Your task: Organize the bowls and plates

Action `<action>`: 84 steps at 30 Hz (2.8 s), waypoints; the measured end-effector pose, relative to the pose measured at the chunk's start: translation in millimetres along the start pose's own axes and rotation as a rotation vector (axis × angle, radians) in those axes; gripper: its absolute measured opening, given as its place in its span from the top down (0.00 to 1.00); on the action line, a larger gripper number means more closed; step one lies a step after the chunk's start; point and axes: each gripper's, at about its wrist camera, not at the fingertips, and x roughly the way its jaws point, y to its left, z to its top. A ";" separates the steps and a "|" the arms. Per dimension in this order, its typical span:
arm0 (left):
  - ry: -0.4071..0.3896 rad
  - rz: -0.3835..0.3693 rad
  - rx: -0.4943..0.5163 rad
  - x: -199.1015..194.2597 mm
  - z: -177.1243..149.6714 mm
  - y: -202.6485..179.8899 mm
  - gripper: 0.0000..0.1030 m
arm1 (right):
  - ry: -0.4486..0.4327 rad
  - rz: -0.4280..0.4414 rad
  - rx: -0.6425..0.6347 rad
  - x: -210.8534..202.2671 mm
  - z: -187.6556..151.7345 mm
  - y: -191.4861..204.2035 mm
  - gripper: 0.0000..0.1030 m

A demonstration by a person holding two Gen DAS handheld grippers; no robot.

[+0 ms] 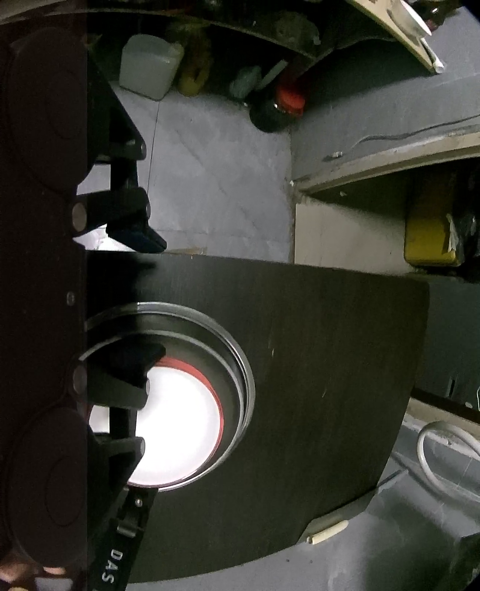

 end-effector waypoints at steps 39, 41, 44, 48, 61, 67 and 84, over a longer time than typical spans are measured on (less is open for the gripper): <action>-0.411 -0.085 -0.078 -82.7 -62.7 -8.4 0.01 | -0.377 -0.041 -0.218 -95.1 -48.5 -1.3 0.00; -0.463 -0.083 -0.068 -87.1 -73.5 -13.6 0.01 | -0.431 -0.050 -0.281 -100.7 -57.0 2.0 0.00; -0.501 -0.090 -0.070 -89.8 -88.9 -20.5 0.01 | -0.464 -0.048 -0.325 -107.5 -66.2 3.9 0.00; -0.520 -0.085 -0.089 -92.1 -101.2 -24.9 0.01 | -0.476 -0.043 -0.322 -114.6 -69.8 1.1 0.00; -0.556 -0.027 -0.091 -112.7 -117.1 -25.7 0.01 | -0.483 -0.036 -0.269 -120.6 -80.6 -16.4 0.00; -0.532 -0.031 -0.097 -115.0 -121.8 -22.9 0.01 | -0.461 -0.047 -0.256 -117.5 -83.0 -17.6 0.00; -0.557 -0.101 -0.045 -123.6 -127.2 -4.1 0.01 | -0.533 -0.186 -0.261 -134.4 -98.5 8.2 0.00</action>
